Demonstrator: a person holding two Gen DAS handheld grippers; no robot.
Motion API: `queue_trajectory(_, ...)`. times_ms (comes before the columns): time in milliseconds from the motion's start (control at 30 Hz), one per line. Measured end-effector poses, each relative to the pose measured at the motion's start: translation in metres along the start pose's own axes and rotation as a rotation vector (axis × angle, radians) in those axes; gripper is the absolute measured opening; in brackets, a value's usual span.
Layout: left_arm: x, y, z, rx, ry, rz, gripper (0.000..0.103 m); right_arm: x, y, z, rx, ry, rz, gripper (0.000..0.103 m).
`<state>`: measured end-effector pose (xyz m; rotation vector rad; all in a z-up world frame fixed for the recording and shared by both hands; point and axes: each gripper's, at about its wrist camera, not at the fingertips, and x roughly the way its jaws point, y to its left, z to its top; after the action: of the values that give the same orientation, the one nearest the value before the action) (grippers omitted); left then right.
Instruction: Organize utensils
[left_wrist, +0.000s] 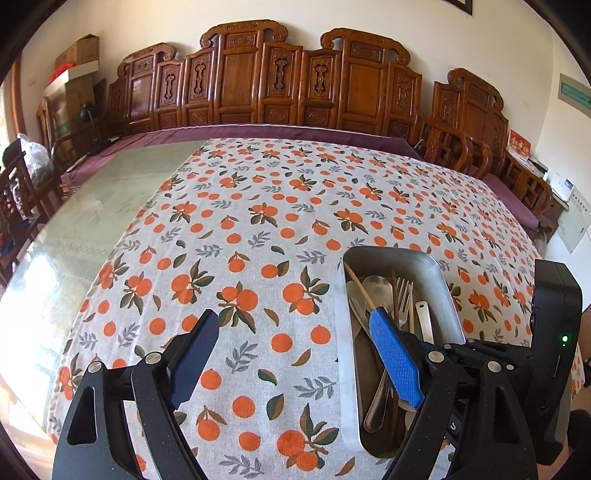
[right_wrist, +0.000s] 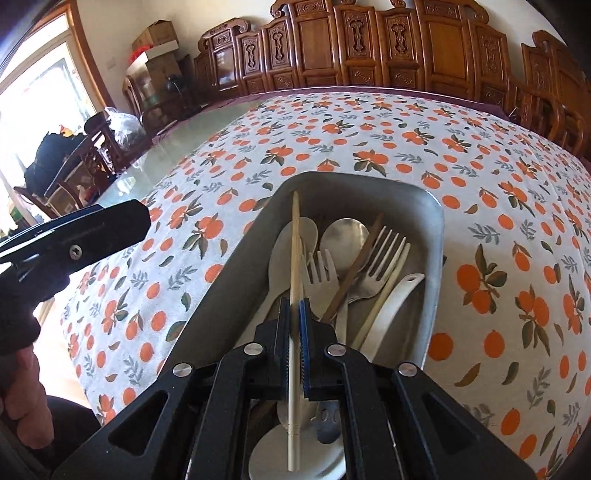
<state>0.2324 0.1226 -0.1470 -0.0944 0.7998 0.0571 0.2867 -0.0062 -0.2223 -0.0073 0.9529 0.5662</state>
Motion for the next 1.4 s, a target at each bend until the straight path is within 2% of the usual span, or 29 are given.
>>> queue_trajectory(100, 0.001, 0.001, 0.000, -0.003, 0.001, 0.003, 0.080, -0.003, 0.000, 0.000, -0.001, -0.013, 0.026, 0.008)
queue_trajectory(333, 0.001, 0.001, 0.000, -0.005, 0.000, 0.003, 0.080, -0.023, -0.009, 0.001, -0.024, -0.065, -0.033, 0.008)
queue_trajectory(433, -0.001, -0.001, -0.001, -0.007, 0.000, 0.000, 0.080, -0.038, -0.018, 0.001, -0.031, -0.092, -0.060, 0.015)
queue_trajectory(633, -0.014, -0.011, -0.003, -0.008, -0.009, -0.005, 0.080, -0.078, -0.037, -0.002, -0.020, -0.136, -0.116, 0.017)
queue_trajectory(700, -0.021, -0.018, -0.004, 0.002, -0.016, -0.017, 0.080, -0.094, -0.042, -0.003, -0.021, -0.157, -0.139, 0.025)
queue_trajectory(767, -0.029, -0.025, -0.005, 0.014, -0.024, -0.028, 0.088, -0.115, -0.047, -0.006, -0.014, -0.183, -0.166, 0.038)
queue_trajectory(867, -0.045, -0.037, -0.007, 0.019, -0.022, -0.068, 0.094, -0.139, -0.052, -0.010, -0.008, -0.213, -0.187, 0.040)
queue_trajectory(933, -0.054, -0.044, -0.008, 0.032, -0.033, -0.065, 0.095, -0.156, -0.055, -0.013, 0.000, -0.229, -0.202, 0.041)
queue_trajectory(1000, -0.064, -0.052, -0.010, 0.052, -0.037, -0.057, 0.095, -0.171, -0.057, -0.017, 0.010, -0.246, -0.214, 0.047)
queue_trajectory(1067, -0.071, -0.059, -0.014, 0.058, -0.034, -0.049, 0.095, -0.187, -0.060, -0.022, 0.023, -0.265, -0.226, 0.063)
queue_trajectory(1167, -0.084, -0.071, -0.022, 0.077, -0.034, -0.059, 0.095, -0.205, -0.063, -0.031, 0.039, -0.277, -0.241, 0.080)
queue_trajectory(1333, -0.103, -0.085, -0.034, 0.112, -0.034, -0.056, 0.095, -0.230, -0.065, -0.047, 0.052, -0.303, -0.269, 0.098)
queue_trajectory(1400, -0.111, -0.089, -0.037, 0.117, -0.034, -0.056, 0.095, -0.241, -0.066, -0.052, 0.058, -0.313, -0.280, 0.100)
